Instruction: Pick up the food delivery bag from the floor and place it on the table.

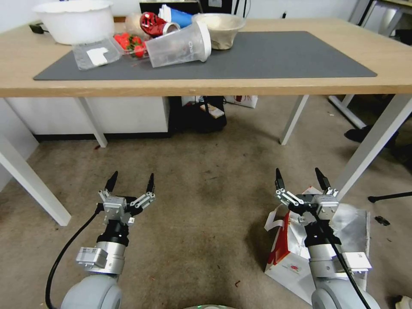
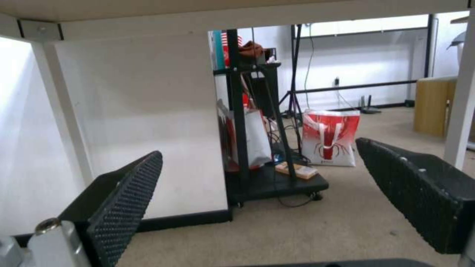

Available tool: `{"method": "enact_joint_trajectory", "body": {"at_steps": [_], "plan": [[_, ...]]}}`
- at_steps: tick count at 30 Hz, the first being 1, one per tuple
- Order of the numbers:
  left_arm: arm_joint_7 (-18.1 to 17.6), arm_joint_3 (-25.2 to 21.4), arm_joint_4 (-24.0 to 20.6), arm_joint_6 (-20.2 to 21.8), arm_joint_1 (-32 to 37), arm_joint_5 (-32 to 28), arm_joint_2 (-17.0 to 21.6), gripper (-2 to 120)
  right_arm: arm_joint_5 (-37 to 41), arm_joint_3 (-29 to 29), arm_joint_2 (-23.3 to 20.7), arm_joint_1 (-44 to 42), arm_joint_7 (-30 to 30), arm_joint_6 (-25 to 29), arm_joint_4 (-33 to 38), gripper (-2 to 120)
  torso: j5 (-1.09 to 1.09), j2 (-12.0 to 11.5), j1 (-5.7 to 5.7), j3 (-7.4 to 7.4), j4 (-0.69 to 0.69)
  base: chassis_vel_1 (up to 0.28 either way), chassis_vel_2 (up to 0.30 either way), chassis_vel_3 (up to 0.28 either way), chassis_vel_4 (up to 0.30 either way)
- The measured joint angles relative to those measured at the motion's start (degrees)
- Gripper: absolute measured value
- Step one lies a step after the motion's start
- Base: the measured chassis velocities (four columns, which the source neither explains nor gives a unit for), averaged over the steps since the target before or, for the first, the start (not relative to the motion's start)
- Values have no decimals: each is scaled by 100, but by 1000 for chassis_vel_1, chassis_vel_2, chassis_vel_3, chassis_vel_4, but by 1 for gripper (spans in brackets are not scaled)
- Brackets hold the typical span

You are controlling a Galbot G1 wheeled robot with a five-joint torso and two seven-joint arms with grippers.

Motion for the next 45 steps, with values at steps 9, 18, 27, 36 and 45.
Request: {"method": "enact_joint_trajectory", "body": {"at_steps": [9,18,27,36,45], "plan": [[150,-26,100,-346,-60,-177,10,99,18,67,-43,57,31,-45,26,100,0,16,0,0,0,0,0,0,0],[171,-45,117,-504,-66,-200,53,100,259,358,-207,198,81,-212,87,100,1,36,4,0,0,0,0,0,0],[25,-16,132,-388,-27,-133,109,100,327,840,-296,231,92,-288,5,100,1,46,7,0,0,0,0,0,0],[-90,-18,215,-270,-53,-137,159,100,680,1726,-410,179,-61,-457,-182,100,1,53,8,-1,0,0,0,0,0],[-79,-3,475,-237,-155,-150,194,100,897,2527,-570,264,-150,-315,-970,100,1,59,9,0,-1,0,0,0,0]]}}
